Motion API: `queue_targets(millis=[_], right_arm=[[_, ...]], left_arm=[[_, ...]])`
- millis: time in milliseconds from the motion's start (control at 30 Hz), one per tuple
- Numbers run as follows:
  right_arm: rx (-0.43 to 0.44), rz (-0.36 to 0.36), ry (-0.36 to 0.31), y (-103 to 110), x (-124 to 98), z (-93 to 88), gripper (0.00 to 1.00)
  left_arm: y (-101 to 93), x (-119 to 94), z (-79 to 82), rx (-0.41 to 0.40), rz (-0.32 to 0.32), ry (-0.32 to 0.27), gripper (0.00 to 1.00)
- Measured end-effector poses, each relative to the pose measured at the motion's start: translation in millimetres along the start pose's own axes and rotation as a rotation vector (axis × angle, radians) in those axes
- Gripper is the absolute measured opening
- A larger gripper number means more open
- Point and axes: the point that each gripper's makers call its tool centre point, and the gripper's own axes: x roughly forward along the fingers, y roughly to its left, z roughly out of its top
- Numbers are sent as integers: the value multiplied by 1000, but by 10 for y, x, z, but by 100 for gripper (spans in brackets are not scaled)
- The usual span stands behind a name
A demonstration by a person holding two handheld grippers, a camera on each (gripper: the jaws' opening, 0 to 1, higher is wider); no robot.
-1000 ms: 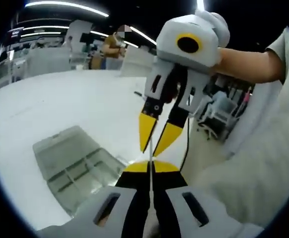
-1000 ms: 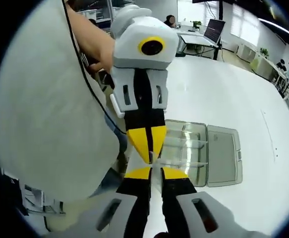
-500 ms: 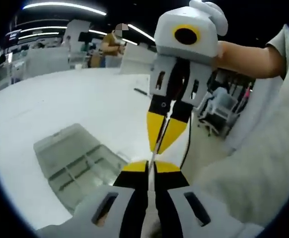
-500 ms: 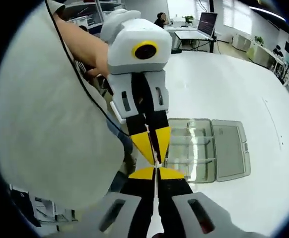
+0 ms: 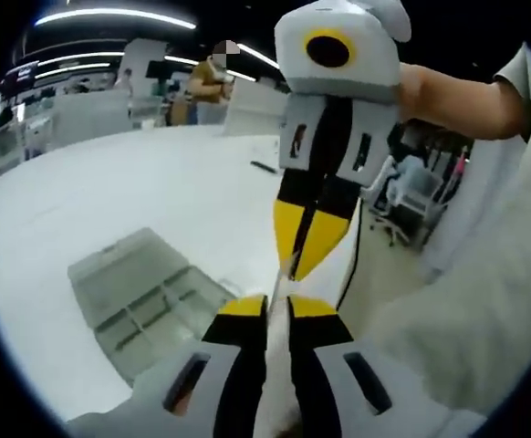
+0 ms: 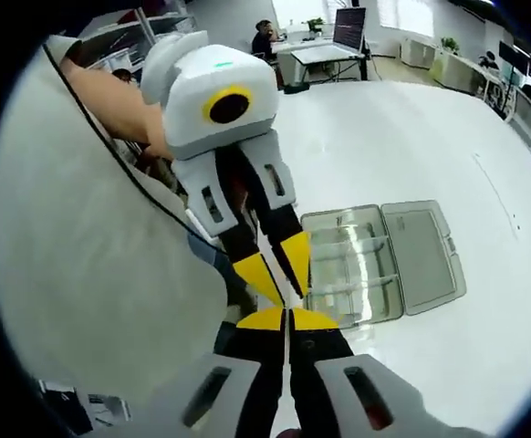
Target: Insert the divider into the dual guide fixture by aligning both edges with the guide slots and pushing it downward to the bottom, including one-sided entry, uneven engagement, binding, and posture correction.
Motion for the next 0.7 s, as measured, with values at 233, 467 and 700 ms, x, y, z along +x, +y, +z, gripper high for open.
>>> queue_targets(millis=[233,467,700], right_arm=[[52,-14,-4,0,-23,-1,0],[118,-26,-15,-15,-43,-7,0],[136,-30,-36,1,-47,36,0]], left_arm=[[-6,20,-8,13,13,9,7],[-7,43,-3,25,23,8,8],[-35,70,-41,31,32,19,9]])
